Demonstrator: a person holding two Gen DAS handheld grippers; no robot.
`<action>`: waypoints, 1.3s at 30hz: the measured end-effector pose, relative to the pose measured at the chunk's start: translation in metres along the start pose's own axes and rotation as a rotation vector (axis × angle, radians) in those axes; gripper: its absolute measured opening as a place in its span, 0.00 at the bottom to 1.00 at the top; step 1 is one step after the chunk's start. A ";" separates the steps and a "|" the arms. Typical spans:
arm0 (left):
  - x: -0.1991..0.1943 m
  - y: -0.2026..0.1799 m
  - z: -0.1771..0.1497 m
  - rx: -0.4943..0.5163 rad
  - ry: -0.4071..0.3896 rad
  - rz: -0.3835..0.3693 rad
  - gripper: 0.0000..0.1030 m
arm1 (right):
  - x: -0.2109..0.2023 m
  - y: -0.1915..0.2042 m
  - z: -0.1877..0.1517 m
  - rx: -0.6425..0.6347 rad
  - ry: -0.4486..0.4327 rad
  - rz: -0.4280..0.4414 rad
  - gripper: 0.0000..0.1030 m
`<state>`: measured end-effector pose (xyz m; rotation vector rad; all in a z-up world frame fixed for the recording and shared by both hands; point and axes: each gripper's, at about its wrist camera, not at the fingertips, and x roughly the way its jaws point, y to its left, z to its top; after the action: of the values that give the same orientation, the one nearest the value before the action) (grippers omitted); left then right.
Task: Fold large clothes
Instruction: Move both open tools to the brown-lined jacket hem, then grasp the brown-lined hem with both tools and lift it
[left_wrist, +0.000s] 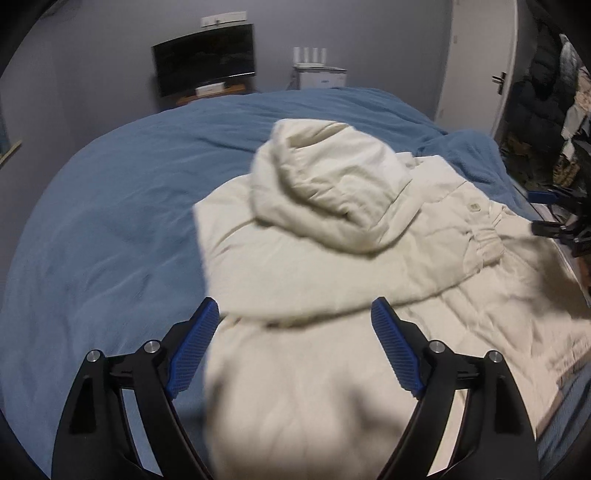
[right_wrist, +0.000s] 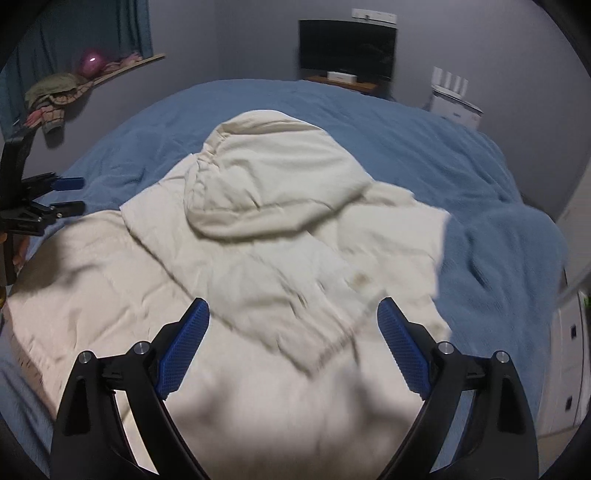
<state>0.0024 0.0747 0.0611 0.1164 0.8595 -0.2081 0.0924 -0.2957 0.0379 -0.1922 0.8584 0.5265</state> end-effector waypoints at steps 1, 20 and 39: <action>-0.007 0.004 -0.007 -0.016 0.008 0.008 0.82 | -0.009 -0.003 -0.008 0.014 0.008 -0.013 0.86; -0.092 0.001 -0.109 -0.095 0.144 -0.019 0.82 | -0.103 -0.020 -0.111 0.235 0.045 -0.036 0.86; -0.106 0.001 -0.164 -0.234 0.204 -0.164 0.49 | -0.120 -0.017 -0.185 0.325 0.170 0.042 0.73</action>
<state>-0.1854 0.1199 0.0357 -0.1545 1.0913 -0.2505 -0.0867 -0.4218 0.0088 0.0802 1.1030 0.4063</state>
